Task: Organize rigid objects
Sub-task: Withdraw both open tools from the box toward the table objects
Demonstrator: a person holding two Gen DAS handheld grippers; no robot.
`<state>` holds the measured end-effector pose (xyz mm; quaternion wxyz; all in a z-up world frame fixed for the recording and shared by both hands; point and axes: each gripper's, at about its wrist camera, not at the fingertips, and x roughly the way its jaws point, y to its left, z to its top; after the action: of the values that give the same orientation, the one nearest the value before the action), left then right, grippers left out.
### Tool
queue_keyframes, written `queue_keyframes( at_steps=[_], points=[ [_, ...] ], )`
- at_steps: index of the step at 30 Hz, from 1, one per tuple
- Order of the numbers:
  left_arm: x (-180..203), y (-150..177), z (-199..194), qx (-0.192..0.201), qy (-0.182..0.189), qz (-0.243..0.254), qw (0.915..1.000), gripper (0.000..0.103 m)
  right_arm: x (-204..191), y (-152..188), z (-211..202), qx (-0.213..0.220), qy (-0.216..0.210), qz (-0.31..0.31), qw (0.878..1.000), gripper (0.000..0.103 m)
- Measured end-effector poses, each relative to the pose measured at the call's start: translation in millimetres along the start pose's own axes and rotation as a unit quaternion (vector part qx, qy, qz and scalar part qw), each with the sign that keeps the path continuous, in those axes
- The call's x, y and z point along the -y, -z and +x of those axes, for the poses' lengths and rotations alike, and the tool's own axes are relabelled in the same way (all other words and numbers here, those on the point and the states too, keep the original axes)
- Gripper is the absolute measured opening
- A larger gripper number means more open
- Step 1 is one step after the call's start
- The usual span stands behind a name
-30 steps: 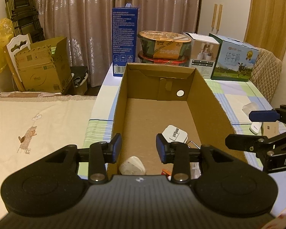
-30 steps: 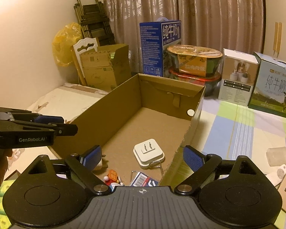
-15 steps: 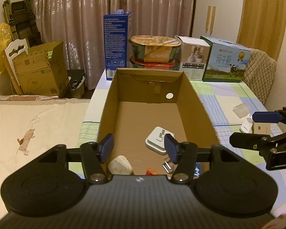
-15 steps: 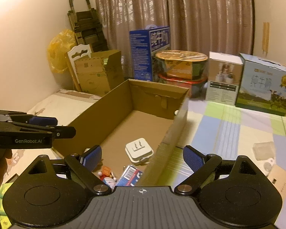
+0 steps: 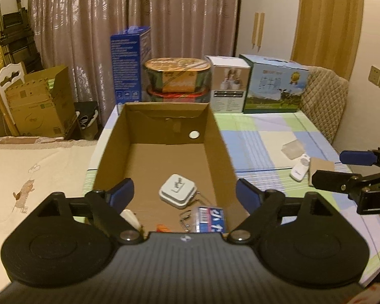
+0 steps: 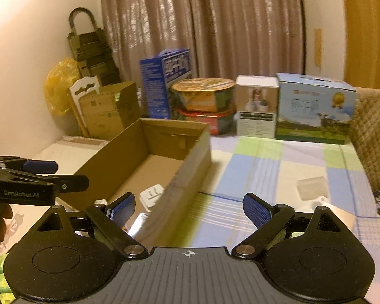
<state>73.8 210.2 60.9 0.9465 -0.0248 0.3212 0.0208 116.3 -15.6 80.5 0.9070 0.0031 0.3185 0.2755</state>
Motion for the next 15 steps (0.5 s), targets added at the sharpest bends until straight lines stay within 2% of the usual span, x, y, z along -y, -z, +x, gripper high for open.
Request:
queue_keyframes(
  at_steps=[2, 5, 15],
  points=[
    [9, 0, -2, 0.004, 0.001, 0.002, 1.0000, 0.097, 9, 3, -9, 0.001, 0.007, 0.008, 1.000, 0.090],
    [24, -1, -4, 0.012, 0.002, 0.007, 0.9999, 0.102, 24, 10, -22, 0.002, 0.021, 0.018, 1.000, 0.090],
    [79, -3, 1, 0.015, 0.038, 0.020, 0.9990, 0.102, 91, 37, -68, 0.004, 0.080, 0.071, 0.994, 0.089]
  ],
)
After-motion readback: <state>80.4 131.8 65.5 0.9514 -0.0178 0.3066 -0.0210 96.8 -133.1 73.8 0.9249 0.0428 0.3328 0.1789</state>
